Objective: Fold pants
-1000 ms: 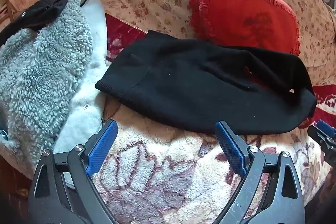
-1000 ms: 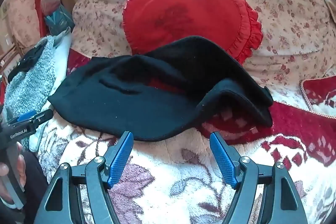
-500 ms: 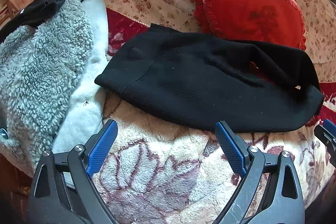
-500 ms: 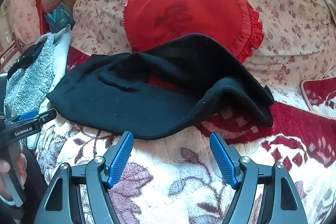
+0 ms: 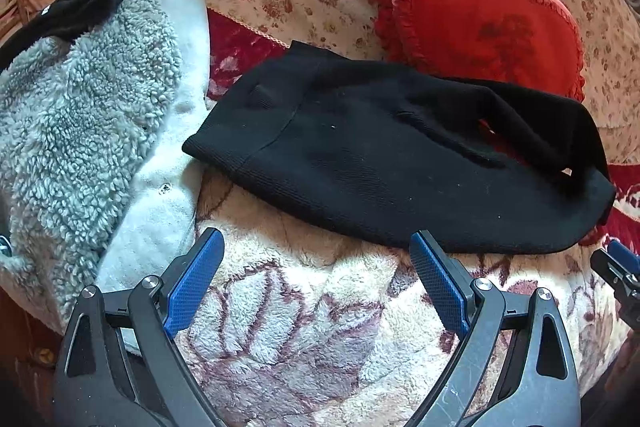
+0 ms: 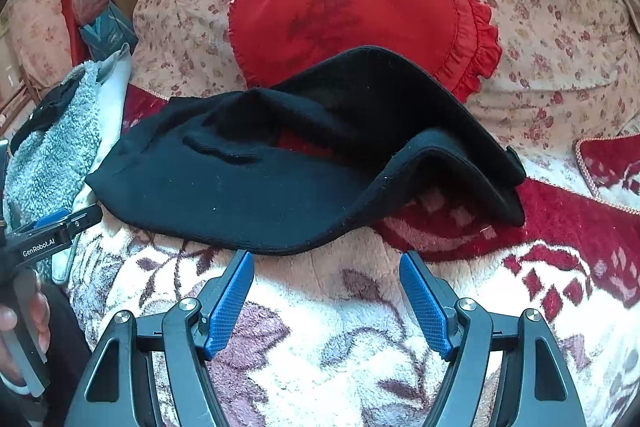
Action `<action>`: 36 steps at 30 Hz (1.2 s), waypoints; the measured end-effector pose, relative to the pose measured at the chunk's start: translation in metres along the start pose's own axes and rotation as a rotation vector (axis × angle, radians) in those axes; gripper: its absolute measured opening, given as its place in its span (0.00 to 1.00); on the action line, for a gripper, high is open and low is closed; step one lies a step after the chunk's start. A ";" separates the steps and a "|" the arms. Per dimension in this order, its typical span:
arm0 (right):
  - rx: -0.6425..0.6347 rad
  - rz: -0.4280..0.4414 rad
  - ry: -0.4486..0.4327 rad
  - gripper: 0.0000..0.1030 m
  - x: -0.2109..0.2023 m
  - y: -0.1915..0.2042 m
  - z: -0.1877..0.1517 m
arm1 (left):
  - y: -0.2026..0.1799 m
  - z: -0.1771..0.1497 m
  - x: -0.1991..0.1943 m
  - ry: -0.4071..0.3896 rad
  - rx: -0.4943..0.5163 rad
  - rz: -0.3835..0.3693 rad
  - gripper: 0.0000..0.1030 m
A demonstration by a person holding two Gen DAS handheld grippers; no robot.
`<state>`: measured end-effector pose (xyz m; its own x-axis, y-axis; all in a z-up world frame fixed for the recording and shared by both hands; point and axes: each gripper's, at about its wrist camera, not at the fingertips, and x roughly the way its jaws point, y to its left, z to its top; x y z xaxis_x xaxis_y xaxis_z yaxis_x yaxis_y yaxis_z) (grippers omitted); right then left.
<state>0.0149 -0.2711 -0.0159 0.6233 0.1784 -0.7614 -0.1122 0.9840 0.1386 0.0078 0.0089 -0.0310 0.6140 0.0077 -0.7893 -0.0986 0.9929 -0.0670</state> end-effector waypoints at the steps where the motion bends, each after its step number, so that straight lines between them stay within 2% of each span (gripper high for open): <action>1: 0.002 -0.002 0.000 0.72 0.000 -0.001 0.000 | 0.001 0.002 0.001 0.007 -0.008 -0.001 0.91; 9: 0.053 -0.028 0.013 0.72 0.002 -0.021 0.000 | 0.025 0.007 0.008 0.038 -0.110 0.006 0.91; 13: 0.087 -0.015 0.026 0.72 0.006 -0.028 0.000 | 0.026 0.009 0.011 0.046 -0.105 0.035 0.91; 30: 0.053 0.026 0.035 0.72 0.025 -0.005 0.010 | 0.038 0.038 0.048 0.086 -0.144 0.046 0.91; 36: 0.082 0.041 0.056 0.72 0.038 -0.007 0.016 | 0.038 0.051 0.065 0.093 -0.146 0.050 0.91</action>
<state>0.0513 -0.2708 -0.0358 0.5751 0.2207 -0.7877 -0.0721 0.9729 0.2199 0.0841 0.0534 -0.0539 0.5309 0.0386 -0.8465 -0.2438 0.9637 -0.1090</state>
